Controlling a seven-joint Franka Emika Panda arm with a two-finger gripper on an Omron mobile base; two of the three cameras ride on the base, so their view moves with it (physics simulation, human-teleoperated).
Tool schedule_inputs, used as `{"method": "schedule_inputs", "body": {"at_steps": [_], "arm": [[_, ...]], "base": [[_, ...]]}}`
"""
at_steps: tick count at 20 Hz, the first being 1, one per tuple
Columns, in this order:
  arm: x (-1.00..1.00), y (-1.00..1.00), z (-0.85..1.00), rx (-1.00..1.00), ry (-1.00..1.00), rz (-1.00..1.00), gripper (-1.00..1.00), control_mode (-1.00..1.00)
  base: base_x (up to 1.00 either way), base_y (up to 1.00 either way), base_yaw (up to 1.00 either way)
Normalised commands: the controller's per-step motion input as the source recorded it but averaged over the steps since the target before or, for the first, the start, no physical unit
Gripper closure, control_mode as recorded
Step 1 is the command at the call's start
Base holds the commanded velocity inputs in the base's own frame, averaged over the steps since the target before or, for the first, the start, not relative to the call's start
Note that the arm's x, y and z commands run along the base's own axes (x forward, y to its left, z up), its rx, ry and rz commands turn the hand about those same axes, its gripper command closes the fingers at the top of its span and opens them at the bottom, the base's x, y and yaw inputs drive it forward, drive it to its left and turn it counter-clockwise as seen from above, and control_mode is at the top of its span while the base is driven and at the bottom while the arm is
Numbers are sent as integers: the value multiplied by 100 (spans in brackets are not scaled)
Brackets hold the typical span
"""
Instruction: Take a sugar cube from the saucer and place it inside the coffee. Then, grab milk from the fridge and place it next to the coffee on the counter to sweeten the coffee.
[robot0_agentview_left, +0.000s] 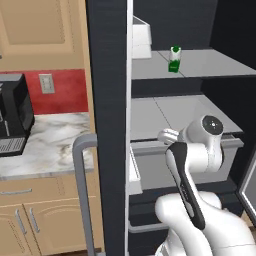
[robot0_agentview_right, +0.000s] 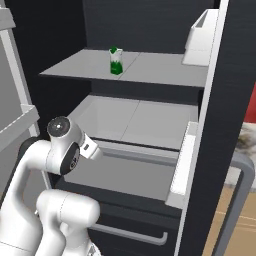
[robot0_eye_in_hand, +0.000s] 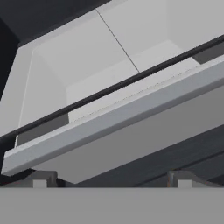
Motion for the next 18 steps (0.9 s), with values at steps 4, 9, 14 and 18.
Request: {"method": "schedule_inputs", "body": {"at_steps": [4,9,14,18], "arm": [[9,0,36,-1,-7,0,-100,-100],[1,0,100,-5,-11,-1,-100,-100],[3,0,100,-14,-3,-1,-100,-100],[15,-3,100,-10,0,-3,-100,-100]], "base": [[12,0,0],[0,0,0],[0,0,0],[0,0,0]]}}
